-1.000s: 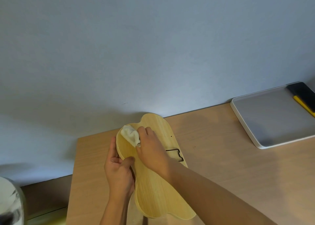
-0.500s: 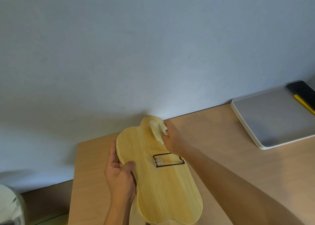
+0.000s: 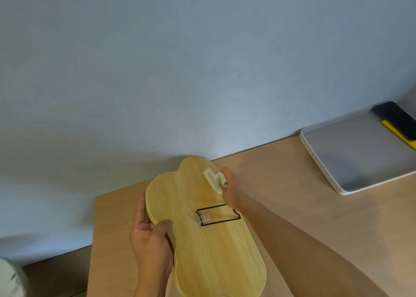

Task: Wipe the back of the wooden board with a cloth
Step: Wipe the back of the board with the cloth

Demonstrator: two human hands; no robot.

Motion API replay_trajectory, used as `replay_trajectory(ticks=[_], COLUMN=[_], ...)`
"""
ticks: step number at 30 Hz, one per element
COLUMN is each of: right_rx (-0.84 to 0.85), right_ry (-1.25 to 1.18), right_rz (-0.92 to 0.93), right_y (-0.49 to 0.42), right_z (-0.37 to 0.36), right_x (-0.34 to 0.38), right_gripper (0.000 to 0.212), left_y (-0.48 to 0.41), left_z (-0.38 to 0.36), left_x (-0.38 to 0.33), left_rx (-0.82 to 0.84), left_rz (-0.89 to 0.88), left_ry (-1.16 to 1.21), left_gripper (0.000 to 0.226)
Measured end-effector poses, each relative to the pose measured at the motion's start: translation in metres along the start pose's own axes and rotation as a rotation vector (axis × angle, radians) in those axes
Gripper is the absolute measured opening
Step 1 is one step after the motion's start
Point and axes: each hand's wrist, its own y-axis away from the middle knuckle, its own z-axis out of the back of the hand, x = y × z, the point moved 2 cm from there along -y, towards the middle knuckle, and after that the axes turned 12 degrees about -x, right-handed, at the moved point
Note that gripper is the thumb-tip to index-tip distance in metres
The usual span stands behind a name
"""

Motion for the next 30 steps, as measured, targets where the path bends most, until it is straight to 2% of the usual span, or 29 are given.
replay_trajectory(ticks=[3,6,7,9,11,13,15,17,20,23,25,27,30], right_rx=[0.021,-0.017,-0.039,-0.050,0.012,0.146,0.201,0.128,-0.008,-0.034,-0.026,-0.063,-0.199], right_ry=[0.136,0.289,0.270,0.126,-0.061,-0.137,-0.130,-0.104,0.102,0.192,0.242,0.210,-0.014], right_rz=[-0.123,-0.177,-0.143,0.062,0.248,0.323,0.307,0.242,0.134,-0.074,-0.162,-0.133,0.124], right_y=[-0.009,-0.014,-0.014,-0.008,0.012,0.030,0.036,0.027,0.010,0.002,0.001,0.002,0.022], right_z=[0.002,0.012,0.015,0.017,0.009,-0.008,-0.021,-0.019,-0.010,-0.002,0.007,0.017,0.026], right_x=[-0.019,-0.009,0.001,0.029,0.059,0.078,0.078,0.065,0.031,-0.010,-0.022,-0.018,0.021], right_gripper=[0.035,0.046,0.047,0.050,0.051,0.049,0.043,0.036,0.032,0.043,0.042,0.038,0.034], left_y=[0.001,0.002,0.002,0.003,0.003,0.004,0.004,0.004,0.006,0.008,0.010,0.011,0.013], left_z=[-0.001,-0.003,-0.002,-0.003,-0.004,-0.005,-0.005,-0.004,-0.007,-0.013,-0.017,-0.019,-0.021], left_x=[-0.001,-0.003,-0.003,-0.003,-0.003,-0.004,-0.004,-0.004,-0.004,-0.004,-0.005,-0.007,-0.008], left_rx=[0.004,0.007,0.008,0.011,0.011,0.020,0.025,0.021,0.034,0.045,0.040,0.038,0.034], left_rz=[-0.004,0.003,0.007,0.008,0.007,0.006,0.011,0.013,0.012,0.000,-0.015,-0.025,-0.034], left_ry=[0.005,0.012,0.014,0.014,0.014,0.015,0.011,0.007,-0.003,-0.008,-0.021,-0.030,-0.046], left_gripper=[0.094,0.094,0.094,0.094,0.094,0.093,0.094,0.094,0.094,0.094,0.094,0.093,0.094])
